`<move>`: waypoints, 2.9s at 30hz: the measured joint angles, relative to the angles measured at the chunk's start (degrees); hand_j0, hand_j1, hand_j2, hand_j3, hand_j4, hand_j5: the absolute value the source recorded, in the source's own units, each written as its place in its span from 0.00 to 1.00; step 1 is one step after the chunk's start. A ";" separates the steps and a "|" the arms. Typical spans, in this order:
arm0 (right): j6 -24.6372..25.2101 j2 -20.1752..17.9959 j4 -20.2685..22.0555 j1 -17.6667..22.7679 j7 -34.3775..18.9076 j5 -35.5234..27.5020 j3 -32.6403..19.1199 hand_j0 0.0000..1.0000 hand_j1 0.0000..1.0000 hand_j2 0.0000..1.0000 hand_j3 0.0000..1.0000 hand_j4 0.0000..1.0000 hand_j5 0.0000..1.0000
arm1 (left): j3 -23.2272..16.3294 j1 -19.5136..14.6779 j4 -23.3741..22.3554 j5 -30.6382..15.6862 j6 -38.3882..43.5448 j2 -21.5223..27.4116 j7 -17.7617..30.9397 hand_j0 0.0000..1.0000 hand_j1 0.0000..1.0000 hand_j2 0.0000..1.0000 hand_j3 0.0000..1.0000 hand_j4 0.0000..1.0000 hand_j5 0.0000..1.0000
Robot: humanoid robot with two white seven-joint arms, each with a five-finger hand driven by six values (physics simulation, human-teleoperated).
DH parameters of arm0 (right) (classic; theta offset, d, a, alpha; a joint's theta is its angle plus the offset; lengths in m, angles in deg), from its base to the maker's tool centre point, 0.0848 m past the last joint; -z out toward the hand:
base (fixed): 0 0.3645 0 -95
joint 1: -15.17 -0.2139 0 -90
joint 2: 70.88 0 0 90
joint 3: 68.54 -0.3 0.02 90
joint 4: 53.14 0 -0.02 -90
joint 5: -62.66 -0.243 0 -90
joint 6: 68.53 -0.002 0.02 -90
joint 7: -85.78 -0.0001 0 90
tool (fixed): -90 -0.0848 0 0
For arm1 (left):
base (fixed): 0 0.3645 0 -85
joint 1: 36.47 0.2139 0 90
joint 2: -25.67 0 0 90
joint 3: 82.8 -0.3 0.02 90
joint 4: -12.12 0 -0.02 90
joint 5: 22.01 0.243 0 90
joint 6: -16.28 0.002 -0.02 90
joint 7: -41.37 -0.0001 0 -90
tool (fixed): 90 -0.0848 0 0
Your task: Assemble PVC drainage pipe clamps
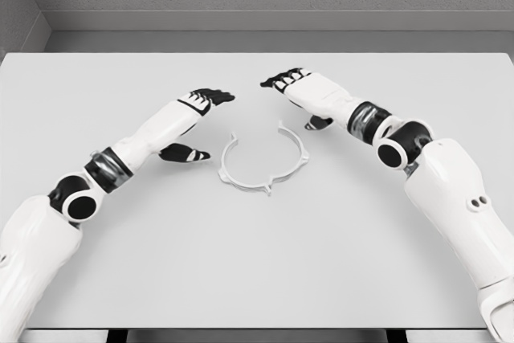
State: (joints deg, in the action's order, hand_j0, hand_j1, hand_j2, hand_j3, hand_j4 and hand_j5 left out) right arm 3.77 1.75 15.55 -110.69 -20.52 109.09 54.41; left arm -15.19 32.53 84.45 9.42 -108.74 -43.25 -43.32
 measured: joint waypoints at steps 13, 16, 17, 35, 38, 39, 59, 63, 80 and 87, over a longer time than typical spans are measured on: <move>-0.01 1.86 -2.07 -0.18 0.32 1.74 1.63 1.00 1.00 1.00 1.00 1.00 1.00 | 0.04 -2.11 -2.46 -0.08 0.00 1.51 -0.06 1.00 1.00 1.00 1.00 1.00 1.00; -0.02 2.06 -1.60 -0.18 0.47 2.47 1.62 1.00 1.00 1.00 1.00 1.00 1.00 | 0.04 -2.11 -2.85 -0.08 0.00 1.62 -0.07 1.00 1.00 1.00 1.00 1.00 1.00; -0.03 2.08 -1.32 -0.18 0.52 2.73 1.62 1.00 1.00 1.00 1.00 1.00 1.00 | 0.04 -2.11 -2.92 -0.08 0.00 1.65 -0.08 1.00 1.00 1.00 1.00 1.00 1.00; 0.01 3.26 -0.17 -0.18 -0.20 1.22 2.09 1.00 1.00 1.00 1.00 1.00 1.00 | 0.03 -2.55 -3.59 -0.03 0.00 1.69 -0.09 1.00 1.00 1.00 1.00 1.00 1.00; 0.24 3.00 0.22 -2.63 -0.23 0.86 1.45 1.00 1.00 1.00 1.00 1.00 1.00 | -0.05 -2.29 -3.53 -0.04 0.00 1.67 -0.09 1.00 1.00 1.00 1.00 1.00 1.00; 0.21 2.42 0.33 -3.08 -0.32 0.58 0.26 1.00 1.00 1.00 1.00 1.00 1.00 | -0.12 -2.20 -3.39 -0.07 0.00 1.69 -0.09 1.00 1.00 1.00 1.00 1.00 1.00; -17.03 -35.22 29.29 23.20 -3.04 -42.46 -20.87 1.00 1.00 1.00 1.00 1.00 1.00 | -2.60 4.31 8.91 -2.21 0.00 7.64 -0.27 1.00 1.00 1.00 1.00 1.00 1.00; -17.31 -32.15 27.78 23.03 -3.05 -39.67 -21.17 1.00 1.00 1.00 1.00 1.00 1.00 | -4.35 3.69 8.69 -1.83 0.00 6.56 -0.17 1.00 1.00 1.00 1.00 1.00 1.00; -17.41 -30.31 26.76 22.94 -3.06 -38.19 -21.25 1.00 1.00 1.00 1.00 1.00 1.00 | -5.50 3.08 8.00 -1.51 0.00 5.13 -0.09 1.00 1.00 1.00 1.00 1.00 1.00; -17.41 -30.29 26.75 22.94 -3.06 -38.18 -21.25 1.00 1.00 1.00 1.00 1.00 1.00 | -5.50 3.08 7.98 -1.50 0.00 5.09 -0.09 1.00 1.00 1.00 1.00 1.00 1.00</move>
State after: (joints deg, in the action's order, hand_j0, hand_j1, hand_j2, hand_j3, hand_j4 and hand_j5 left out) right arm -13.64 -28.55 42.29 -87.75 -23.58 70.91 33.17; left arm -20.69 35.60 92.43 7.92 -108.74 -38.16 -43.41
